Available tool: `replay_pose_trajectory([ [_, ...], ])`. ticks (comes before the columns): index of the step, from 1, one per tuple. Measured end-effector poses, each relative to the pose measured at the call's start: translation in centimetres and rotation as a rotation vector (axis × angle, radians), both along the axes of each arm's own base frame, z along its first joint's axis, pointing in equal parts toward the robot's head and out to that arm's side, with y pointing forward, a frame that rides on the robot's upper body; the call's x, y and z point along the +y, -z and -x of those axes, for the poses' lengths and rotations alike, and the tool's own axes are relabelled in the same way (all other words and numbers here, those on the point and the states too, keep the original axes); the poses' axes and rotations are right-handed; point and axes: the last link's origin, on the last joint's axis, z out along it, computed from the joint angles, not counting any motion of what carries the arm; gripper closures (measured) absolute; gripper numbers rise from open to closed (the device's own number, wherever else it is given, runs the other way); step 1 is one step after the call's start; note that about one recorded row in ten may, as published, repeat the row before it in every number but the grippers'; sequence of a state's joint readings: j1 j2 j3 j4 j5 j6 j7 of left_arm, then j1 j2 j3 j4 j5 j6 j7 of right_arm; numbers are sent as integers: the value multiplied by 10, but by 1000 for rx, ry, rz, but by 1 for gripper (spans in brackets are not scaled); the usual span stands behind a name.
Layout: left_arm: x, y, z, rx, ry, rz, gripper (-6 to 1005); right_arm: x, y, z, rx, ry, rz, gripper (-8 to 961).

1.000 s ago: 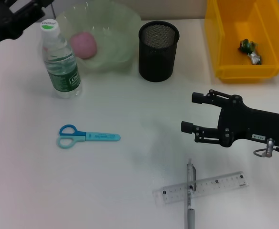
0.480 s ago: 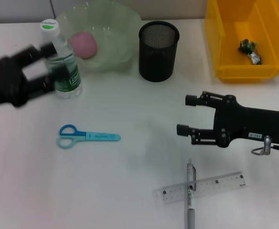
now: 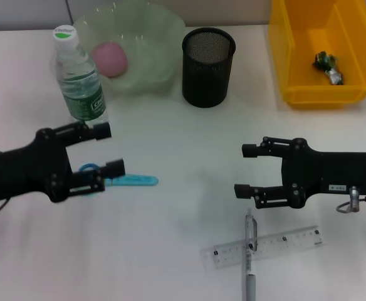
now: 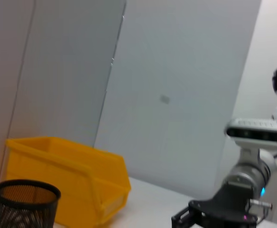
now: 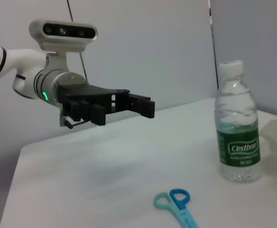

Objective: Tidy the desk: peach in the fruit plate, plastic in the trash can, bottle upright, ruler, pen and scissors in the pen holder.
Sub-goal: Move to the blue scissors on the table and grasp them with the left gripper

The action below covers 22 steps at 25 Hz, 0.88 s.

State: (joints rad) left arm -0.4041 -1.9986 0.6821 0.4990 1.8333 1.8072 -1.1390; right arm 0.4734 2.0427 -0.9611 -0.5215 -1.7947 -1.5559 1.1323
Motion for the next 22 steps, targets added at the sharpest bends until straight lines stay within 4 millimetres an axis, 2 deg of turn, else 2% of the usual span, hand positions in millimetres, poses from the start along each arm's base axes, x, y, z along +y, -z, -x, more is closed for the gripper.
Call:
replay_pose_trajectory([
  [9, -3, 18, 4, 53, -4, -5, 220, -5, 4, -4, -16, 3, 20, 134],
  [22, 5, 22, -4, 82, 34, 18, 220, -9, 7, -6, -12, 13, 28, 134],
])
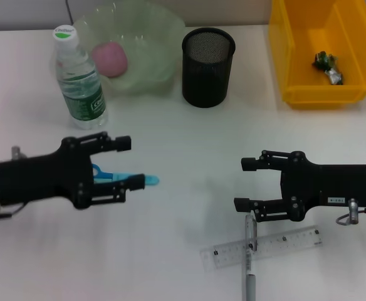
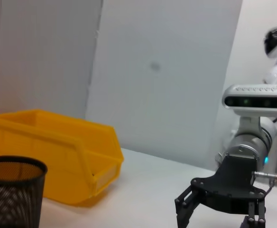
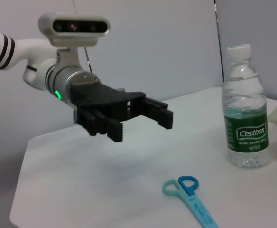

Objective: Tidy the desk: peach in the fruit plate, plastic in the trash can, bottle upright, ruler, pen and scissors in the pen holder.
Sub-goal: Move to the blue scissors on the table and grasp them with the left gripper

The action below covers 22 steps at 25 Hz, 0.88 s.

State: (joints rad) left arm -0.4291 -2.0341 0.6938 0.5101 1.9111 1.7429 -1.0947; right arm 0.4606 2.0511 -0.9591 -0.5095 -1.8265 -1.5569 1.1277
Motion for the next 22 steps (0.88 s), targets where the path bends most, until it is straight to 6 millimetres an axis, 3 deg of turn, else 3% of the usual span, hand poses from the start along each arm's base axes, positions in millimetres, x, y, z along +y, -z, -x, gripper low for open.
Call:
replay_pose_trajectory([
  [4, 25, -9, -21, 106, 40, 88, 220, 0, 1, 0, 1, 5, 3, 134],
  [5, 39, -14, -33, 197, 56, 136, 221, 0, 1, 0, 0, 7, 2, 134],
  [7, 45, -16, -39, 237, 58, 156, 221, 0, 1, -1, -2, 11, -1, 134],
  [13, 75, -19, -79, 570, 122, 249, 221, 3, 1, 0, -3, 22, -1, 134],
  [22, 90, -10, -118, 872, 169, 309, 221, 11, 3, 0, -22, 50, -36, 135],
])
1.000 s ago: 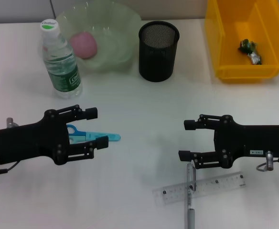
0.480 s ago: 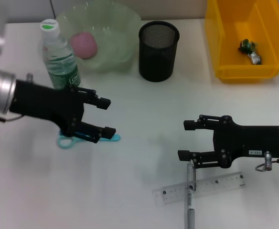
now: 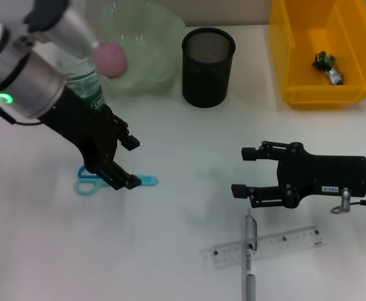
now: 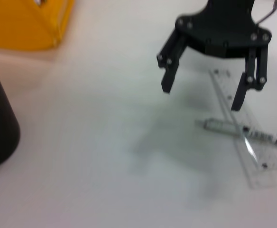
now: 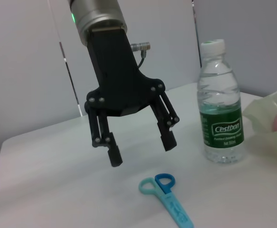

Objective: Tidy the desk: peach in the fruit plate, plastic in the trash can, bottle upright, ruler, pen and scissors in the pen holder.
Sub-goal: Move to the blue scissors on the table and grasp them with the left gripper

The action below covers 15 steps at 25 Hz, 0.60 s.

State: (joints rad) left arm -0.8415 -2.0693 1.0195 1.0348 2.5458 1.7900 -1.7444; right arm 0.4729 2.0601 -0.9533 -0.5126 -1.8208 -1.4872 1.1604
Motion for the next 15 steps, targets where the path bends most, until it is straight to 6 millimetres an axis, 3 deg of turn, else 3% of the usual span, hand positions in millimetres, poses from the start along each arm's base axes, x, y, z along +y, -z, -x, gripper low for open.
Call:
replay_pose_trajectory([
  [8, 7, 12, -21, 203, 73, 10, 221, 5, 1, 5, 0, -11, -5, 134],
  [15, 10, 23, -25, 335, 132, 23, 222, 4, 2, 7, -1, -24, 8, 135],
])
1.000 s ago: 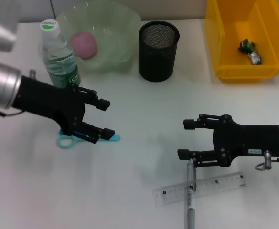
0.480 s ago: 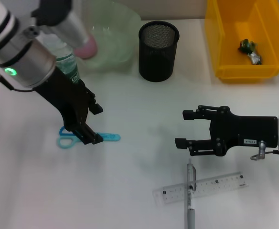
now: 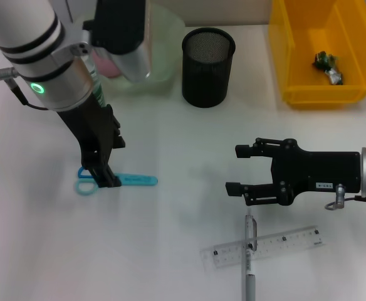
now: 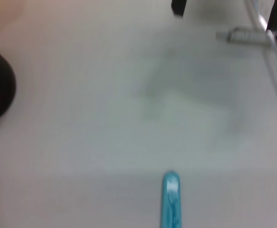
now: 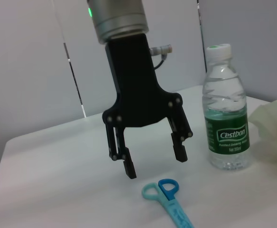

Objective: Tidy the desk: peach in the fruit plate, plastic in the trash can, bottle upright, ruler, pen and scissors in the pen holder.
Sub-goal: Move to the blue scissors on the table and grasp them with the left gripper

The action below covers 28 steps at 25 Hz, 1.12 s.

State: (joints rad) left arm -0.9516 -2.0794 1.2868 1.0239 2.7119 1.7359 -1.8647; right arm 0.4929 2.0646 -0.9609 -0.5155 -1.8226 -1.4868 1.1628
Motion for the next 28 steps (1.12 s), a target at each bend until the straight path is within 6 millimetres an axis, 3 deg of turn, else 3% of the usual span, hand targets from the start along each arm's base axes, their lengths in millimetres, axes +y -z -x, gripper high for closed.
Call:
replay_pose_trajectory([
  [8, 0, 10, -3, 62, 39, 35, 222, 0, 1, 0, -7, -3, 5, 135],
  [28, 1, 36, 11, 139, 104, 59, 223, -4, 3, -3, -11, 5, 14, 135],
])
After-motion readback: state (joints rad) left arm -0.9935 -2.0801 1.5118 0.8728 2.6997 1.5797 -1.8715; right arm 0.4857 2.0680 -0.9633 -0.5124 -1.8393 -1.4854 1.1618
